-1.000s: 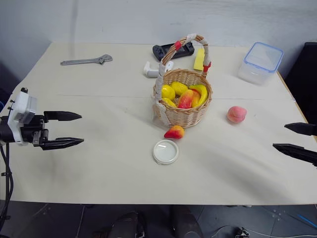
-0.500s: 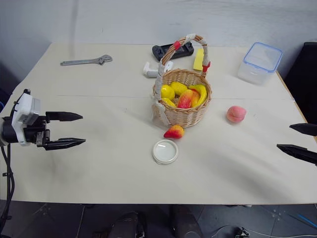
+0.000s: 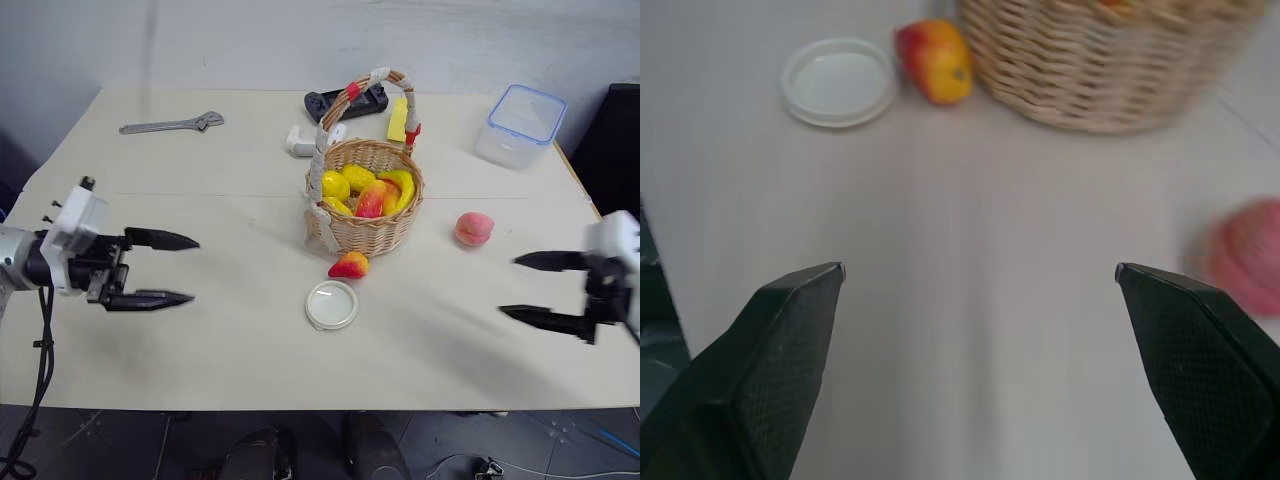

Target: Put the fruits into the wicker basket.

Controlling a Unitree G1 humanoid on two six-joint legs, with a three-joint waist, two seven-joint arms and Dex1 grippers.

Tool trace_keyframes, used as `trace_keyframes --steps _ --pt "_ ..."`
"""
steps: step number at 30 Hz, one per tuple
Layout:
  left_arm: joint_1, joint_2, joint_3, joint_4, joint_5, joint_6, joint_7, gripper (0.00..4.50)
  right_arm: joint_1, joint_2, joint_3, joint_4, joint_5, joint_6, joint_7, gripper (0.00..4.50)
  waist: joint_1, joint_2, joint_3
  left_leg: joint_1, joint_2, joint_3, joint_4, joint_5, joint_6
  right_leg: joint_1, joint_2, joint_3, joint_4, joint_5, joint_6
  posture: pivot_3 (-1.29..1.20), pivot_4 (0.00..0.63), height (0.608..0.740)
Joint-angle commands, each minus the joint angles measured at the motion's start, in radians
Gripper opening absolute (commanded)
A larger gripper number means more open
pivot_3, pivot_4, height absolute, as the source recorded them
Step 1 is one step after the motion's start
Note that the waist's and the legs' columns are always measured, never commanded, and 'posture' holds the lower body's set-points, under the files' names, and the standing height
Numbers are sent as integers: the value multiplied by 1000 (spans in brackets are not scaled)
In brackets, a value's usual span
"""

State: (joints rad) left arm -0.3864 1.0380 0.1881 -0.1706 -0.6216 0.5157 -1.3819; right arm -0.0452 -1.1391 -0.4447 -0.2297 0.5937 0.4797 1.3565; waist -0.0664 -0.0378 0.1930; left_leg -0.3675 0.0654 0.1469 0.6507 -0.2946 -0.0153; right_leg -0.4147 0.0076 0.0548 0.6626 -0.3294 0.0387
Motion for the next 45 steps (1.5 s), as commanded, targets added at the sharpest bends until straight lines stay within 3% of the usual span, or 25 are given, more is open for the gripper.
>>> trace_keyframes --steps 1,2,5,9,17,23,26,30,32,37,41,45 --pt "-22 2 -50 -70 11 -26 -22 4500 -67 45 164 -150 -19 -52 -25 4475 0 0 0 0 0 0 0 0 0 0 0 0 0 0 0 0 150 740" --pt "-33 -1 -64 -78 13 -25 -22 4500 -85 55 201 -164 -33 -65 -26 4475 1 0 0 0 0 0 0 1 0 0 0 0 0 0 0 0 150 740" --pt "-56 -12 -118 -99 37 -53 -33 4500 -218 155 417 -205 -87 -40 -73 3906 0 0 0 0 0 0 1 1 1 0 0 0 0 0 0 0 150 740" --pt "-80 -29 -160 -99 52 -61 -32 4500 -354 304 636 -129 -239 -64 -145 2485 -3 0 0 -2 -1 0 2 1 2 -1 0 0 1 1 0 0 150 740" --pt "-120 -70 -194 -118 53 -38 8 4500 -497 518 828 49 -381 -95 -200 2485 -9 -1 0 -4 0 1 5 2 2 -3 0 0 2 0 -1 0 150 740" --pt "-140 -84 -192 -109 60 -38 28 4500 -497 548 888 123 -446 -133 -179 2485 -11 -1 0 -4 0 1 8 1 2 -3 0 0 6 0 -1 0 150 740" --pt "-144 -86 -192 -106 60 -38 34 4500 -499 580 891 182 -488 -140 -230 1886 -16 -1 0 -4 0 1 11 1 2 -3 0 0 9 0 -2 0 150 740" --pt "-152 -86 -192 -104 60 -38 35 4500 -495 589 877 230 -514 -169 -255 489 -19 -1 0 -2 0 1 12 3 1 -3 0 1 14 0 -2 0 150 740" --pt "-164 -88 -195 -95 61 -38 34 4500 -478 581 869 210 -504 -178 -246 43 -19 -1 -1 -1 0 1 12 4 1 -3 0 1 15 0 -2 0 150 740" --pt "-198 -123 -214 -76 70 -41 43 4500 -376 497 815 19 -393 -160 -154 14 -11 -2 -1 -1 -1 -1 12 6 1 -2 0 1 15 0 -3 0 150 740" --pt "-202 -161 -216 -97 46 -20 51 4500 -251 375 637 -207 -238 10 -171 14 6 -2 -1 -3 -1 -1 12 5 2 -2 0 0 14 0 -2 0 150 740" --pt "-225 -200 -232 -79 61 -32 55 4500 -60 215 336 -309 -127 97 -157 14 11 -3 -1 -3 -1 -1 12 3 2 -2 -1 1 11 0 -2 0 150 740"
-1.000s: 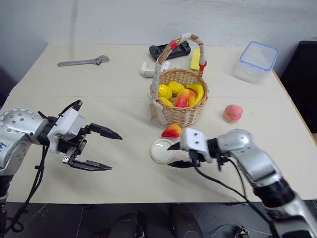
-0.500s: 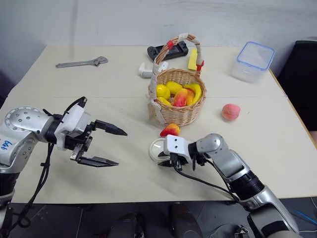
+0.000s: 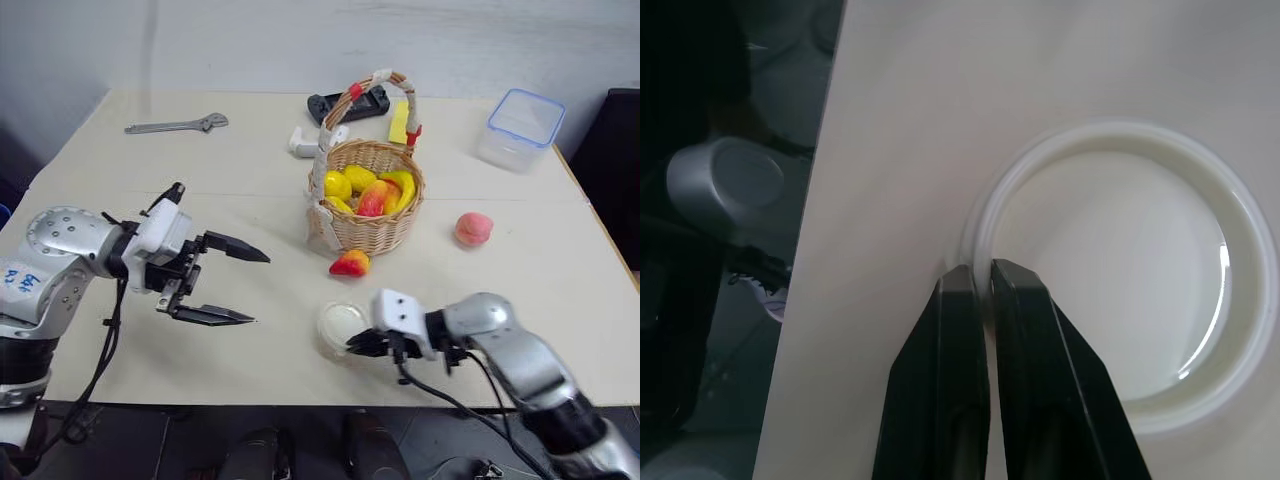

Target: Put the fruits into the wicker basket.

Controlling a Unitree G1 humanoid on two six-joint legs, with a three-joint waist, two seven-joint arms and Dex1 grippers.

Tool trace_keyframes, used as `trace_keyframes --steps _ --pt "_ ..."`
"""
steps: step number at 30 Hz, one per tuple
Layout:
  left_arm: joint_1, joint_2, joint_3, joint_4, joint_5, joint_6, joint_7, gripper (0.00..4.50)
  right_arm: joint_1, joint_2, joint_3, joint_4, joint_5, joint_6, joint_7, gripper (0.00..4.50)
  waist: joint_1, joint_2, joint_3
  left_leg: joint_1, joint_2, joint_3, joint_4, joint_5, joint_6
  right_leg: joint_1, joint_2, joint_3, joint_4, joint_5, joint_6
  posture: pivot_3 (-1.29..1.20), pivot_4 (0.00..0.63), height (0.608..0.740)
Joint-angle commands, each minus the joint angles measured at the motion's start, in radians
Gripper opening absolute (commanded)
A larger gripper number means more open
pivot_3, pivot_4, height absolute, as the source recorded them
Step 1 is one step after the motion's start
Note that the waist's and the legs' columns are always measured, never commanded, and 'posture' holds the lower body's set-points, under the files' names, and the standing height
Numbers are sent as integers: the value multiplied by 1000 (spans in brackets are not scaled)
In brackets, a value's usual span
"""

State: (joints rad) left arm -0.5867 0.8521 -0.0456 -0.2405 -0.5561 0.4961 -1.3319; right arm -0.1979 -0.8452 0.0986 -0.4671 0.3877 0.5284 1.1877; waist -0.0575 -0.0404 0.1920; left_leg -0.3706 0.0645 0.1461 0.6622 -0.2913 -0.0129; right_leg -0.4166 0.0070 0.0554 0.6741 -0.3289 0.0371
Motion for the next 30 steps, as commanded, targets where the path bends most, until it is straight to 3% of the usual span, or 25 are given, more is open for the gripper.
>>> trace_keyframes --steps 1,3,7,13,14,21,25,30 --pt "-31 -26 -4 -2 0 -17 8 4500 141 -105 -288 -56 83 57 12 14 4 0 0 0 0 0 0 0 0 0 0 0 -1 0 0 0 150 740" --pt "-44 -45 -10 9 4 -22 9 4500 218 -141 -425 11 61 48 0 14 5 0 0 0 0 -1 -1 0 0 1 0 -1 -3 0 0 0 150 740" --pt "-71 -71 -10 29 -1 -19 11 4500 322 -168 -568 178 -18 -36 -27 14 0 0 0 1 0 0 -1 -1 2 4 0 0 -7 1 2 0 150 740" --pt "-100 -100 -15 65 15 -41 9 4500 350 -144 -529 408 -130 -114 -143 14 -2 0 0 2 0 0 -1 -1 2 4 1 0 -7 1 2 0 150 740" --pt "-101 -102 -14 66 16 -42 10 4500 347 -139 -519 429 -134 -112 -155 575 -2 0 0 1 0 0 -1 -1 2 4 1 0 -7 1 2 0 150 740" --pt "-80 -76 24 78 0 -30 9 4500 287 -128 -562 435 -14 -93 -94 2899 -5 2 1 2 0 1 -2 0 1 4 1 1 -7 1 3 0 150 740" --pt "-61 -55 66 87 -13 -5 30 4500 190 -90 -462 312 53 -65 -92 4317 -8 2 1 2 0 0 -2 0 1 4 1 1 -6 2 3 0 150 740" --pt "-24 -16 98 67 -1 4 52 4500 -40 91 -192 191 51 47 -211 4443 -30 1 1 3 1 -1 -3 1 -1 4 1 0 -5 2 3 0 150 740"
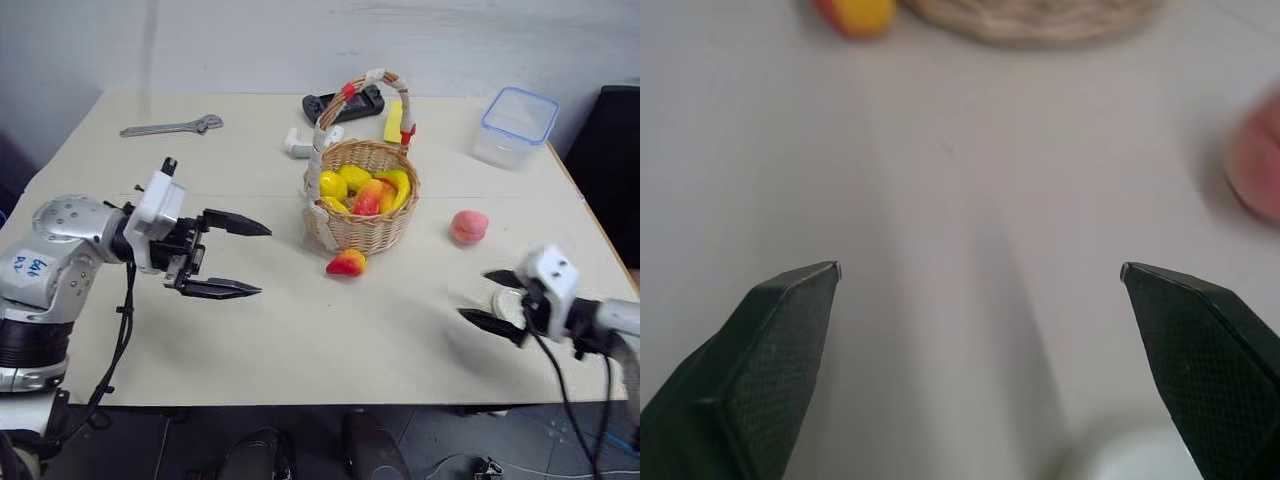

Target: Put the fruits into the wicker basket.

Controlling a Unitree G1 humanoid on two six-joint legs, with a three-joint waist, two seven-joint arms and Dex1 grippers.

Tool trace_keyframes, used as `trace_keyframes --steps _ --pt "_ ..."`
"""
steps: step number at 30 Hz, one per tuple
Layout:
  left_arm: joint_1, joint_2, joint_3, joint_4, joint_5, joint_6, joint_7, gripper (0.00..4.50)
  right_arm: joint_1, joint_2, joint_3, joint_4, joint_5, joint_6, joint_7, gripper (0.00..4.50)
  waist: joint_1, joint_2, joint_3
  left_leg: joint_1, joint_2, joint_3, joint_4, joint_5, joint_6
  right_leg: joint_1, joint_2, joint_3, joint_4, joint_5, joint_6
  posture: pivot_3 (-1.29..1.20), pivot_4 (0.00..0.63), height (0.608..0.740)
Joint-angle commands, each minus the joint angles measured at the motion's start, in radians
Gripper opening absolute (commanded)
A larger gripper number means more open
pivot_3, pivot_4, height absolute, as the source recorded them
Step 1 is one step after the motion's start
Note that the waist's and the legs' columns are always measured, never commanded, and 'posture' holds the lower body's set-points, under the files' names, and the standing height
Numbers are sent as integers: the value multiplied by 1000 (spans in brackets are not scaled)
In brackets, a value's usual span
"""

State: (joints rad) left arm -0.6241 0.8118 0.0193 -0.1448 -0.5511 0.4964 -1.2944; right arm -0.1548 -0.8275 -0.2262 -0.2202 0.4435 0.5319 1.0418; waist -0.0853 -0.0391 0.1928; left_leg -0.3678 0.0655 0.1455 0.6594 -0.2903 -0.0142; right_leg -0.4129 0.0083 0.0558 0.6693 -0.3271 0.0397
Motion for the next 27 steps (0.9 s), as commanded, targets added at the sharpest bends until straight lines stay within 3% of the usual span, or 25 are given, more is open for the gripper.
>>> trace_keyframes --steps 1,5,16,23,27 --pt "18 28 34 -35 -7 6 16 4500 -119 110 182 -44 -32 47 -89 4443 -2 0 0 0 0 0 0 0 0 -1 0 0 1 0 0 0 150 740" --pt "29 46 42 -67 -14 18 33 4500 -230 224 320 74 -152 6 -190 4443 7 0 0 -2 -1 0 -2 1 -1 -4 0 0 2 -1 -1 0 150 740" --pt "52 73 50 -104 -14 26 51 4500 -390 434 386 213 -204 26 -307 4443 -1 0 0 -6 -1 4 -4 1 -2 -10 -1 1 2 -1 -2 0 150 740" --pt "31 74 50 -87 -8 21 61 4500 -334 423 363 104 -166 66 -281 2116 1 0 0 -7 -1 4 -4 2 -3 -13 0 1 5 -2 -3 0 150 740" --pt "26 66 44 -87 -9 21 70 4500 -285 369 296 -47 -56 130 -222 1953 2 0 0 -8 -1 4 -5 2 -3 -13 0 1 5 -2 -3 0 150 740"
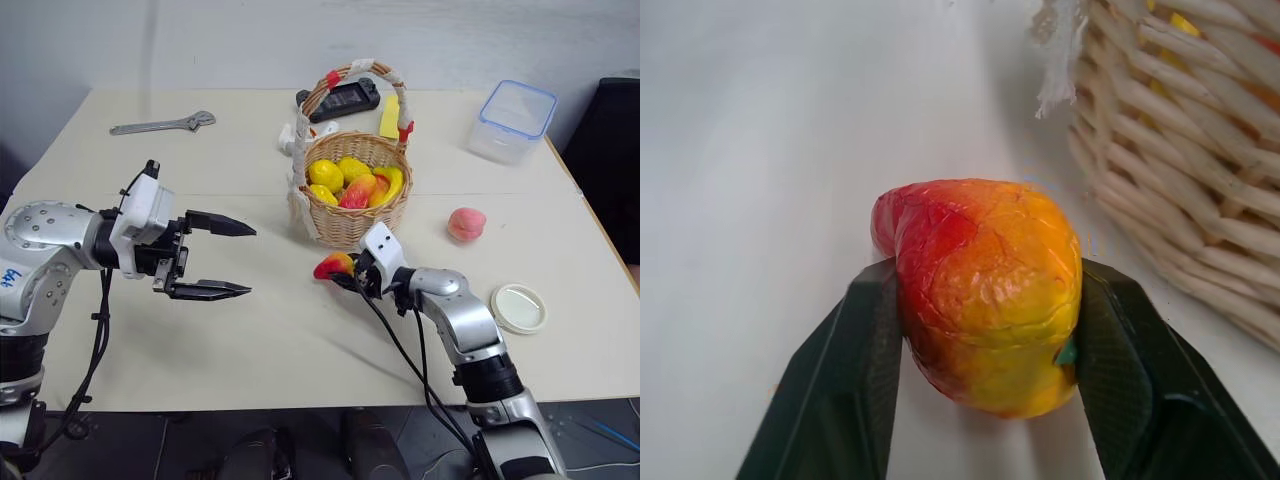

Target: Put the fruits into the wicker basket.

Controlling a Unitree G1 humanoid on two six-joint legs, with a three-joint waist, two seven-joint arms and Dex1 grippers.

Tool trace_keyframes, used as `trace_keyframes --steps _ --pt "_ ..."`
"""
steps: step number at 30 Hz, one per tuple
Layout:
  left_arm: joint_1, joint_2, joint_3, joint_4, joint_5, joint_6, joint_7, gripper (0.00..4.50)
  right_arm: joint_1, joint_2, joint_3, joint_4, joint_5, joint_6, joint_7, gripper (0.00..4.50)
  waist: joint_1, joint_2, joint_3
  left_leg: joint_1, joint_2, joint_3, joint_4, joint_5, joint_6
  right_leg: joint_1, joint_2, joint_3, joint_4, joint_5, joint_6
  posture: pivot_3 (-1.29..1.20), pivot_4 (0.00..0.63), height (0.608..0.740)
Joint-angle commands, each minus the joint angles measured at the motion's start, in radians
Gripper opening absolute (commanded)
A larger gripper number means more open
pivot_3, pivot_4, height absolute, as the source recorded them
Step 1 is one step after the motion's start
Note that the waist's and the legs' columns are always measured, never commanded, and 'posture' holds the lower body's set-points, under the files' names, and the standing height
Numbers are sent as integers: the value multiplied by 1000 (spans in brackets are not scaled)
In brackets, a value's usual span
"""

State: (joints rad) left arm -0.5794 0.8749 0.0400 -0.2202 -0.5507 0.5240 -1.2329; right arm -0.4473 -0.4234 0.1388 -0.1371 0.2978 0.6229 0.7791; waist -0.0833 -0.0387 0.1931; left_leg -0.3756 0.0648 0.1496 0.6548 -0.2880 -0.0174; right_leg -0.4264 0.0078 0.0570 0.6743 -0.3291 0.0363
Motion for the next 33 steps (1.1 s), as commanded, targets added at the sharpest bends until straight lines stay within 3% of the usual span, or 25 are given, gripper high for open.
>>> trace_keyframes --steps 1,4,7,12,15,16,19,22,29,33 --pt "-19 1 23 -11 -10 -7 10 4500 6 -54 -94 -171 130 72 52 1953 -1 0 0 0 0 0 0 0 0 0 0 0 0 0 0 0 150 740" --pt "-28 -6 18 1 -7 -13 10 4500 -60 -75 -172 -213 224 170 27 1953 -4 0 0 0 0 0 0 0 0 0 0 0 0 0 0 0 150 740" --pt "-47 -20 9 24 1 -27 10 4500 -222 -70 -218 -134 239 208 -33 1953 -6 0 0 0 0 0 0 1 0 -1 0 0 3 0 0 0 150 740" --pt "-75 -54 -9 47 16 -46 18 4500 -454 -55 -134 151 60 58 -120 1953 -5 0 0 1 0 0 -1 3 -1 -1 0 0 3 2 -3 0 150 740" --pt "-76 -66 -16 46 21 -53 20 4500 -514 -40 -76 311 -40 -62 -136 1953 -5 0 0 1 0 0 -2 3 -1 -2 0 0 2 2 -3 0 150 740" --pt "-76 -68 -16 46 22 -54 20 4500 -524 -33 -63 353 -63 -96 -136 2303 -5 0 0 1 0 1 -3 3 0 -2 0 0 2 2 -3 0 150 740" --pt "-69 -69 -13 44 21 -58 17 4500 -527 -22 -44 401 -100 -151 -129 3293 -5 0 0 -2 0 1 -5 3 -1 -5 0 1 -1 1 -3 0 150 740" --pt "-64 -68 -10 50 22 -66 13 4500 -502 -44 -82 326 -80 -135 -120 4352 -5 0 0 -13 0 1 -4 4 -1 -17 0 1 1 1 -3 0 150 740" --pt "-75 -89 -16 64 26 -75 22 4500 -303 -264 -283 22 55 33 -36 4469 13 0 0 -17 0 0 -2 3 0 -18 0 0 1 1 -3 0 150 740" --pt "-71 -89 -14 64 26 -76 19 4500 -185 -370 -421 9 95 114 -50 4469 8 0 0 -16 0 0 2 3 1 -17 0 0 2 2 -2 0 150 740"
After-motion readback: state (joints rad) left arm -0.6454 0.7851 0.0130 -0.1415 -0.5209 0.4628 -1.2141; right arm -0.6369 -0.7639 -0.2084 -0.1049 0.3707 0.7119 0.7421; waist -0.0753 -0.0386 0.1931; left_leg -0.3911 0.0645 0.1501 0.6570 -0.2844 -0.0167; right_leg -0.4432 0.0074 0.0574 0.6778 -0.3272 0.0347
